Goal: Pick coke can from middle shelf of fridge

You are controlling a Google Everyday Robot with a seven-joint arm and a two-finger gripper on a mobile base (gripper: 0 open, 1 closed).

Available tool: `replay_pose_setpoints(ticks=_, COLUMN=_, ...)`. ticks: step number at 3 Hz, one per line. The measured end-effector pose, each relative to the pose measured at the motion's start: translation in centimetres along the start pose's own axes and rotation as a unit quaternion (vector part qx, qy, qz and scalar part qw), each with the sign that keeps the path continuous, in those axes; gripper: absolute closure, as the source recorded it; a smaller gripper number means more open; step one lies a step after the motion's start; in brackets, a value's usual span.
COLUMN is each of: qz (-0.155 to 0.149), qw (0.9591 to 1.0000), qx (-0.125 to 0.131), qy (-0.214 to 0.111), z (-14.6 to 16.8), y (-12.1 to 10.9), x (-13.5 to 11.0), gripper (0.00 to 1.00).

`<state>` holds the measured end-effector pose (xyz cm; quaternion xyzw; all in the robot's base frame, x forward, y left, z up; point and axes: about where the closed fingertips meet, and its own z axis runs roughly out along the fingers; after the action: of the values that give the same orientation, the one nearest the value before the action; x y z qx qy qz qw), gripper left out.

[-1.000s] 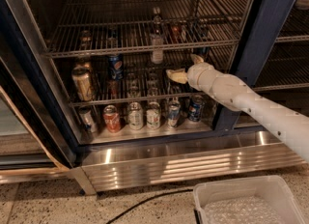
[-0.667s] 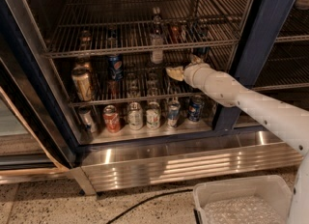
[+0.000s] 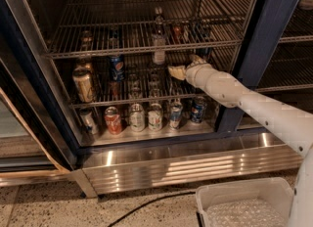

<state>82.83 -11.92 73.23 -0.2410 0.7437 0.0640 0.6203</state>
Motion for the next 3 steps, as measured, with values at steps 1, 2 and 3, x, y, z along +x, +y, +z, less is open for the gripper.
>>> replay_pose_setpoints(ticks=1, qz=-0.002, qw=0.9998, qx=0.004, qy=-0.018, z=2.1, y=-0.4, x=-1.2, gripper=0.32)
replay_pose_setpoints(ticks=2, qz=-0.005, qw=0.9995, qx=0.014, qy=-0.026, z=4.2, y=-0.9, x=-2.0, gripper=0.30)
replay_pose_setpoints(ticks=3, qz=-0.006, qw=0.9992, qx=0.027, qy=-0.027, z=5.9, y=-1.5, x=-2.4, gripper=0.30)
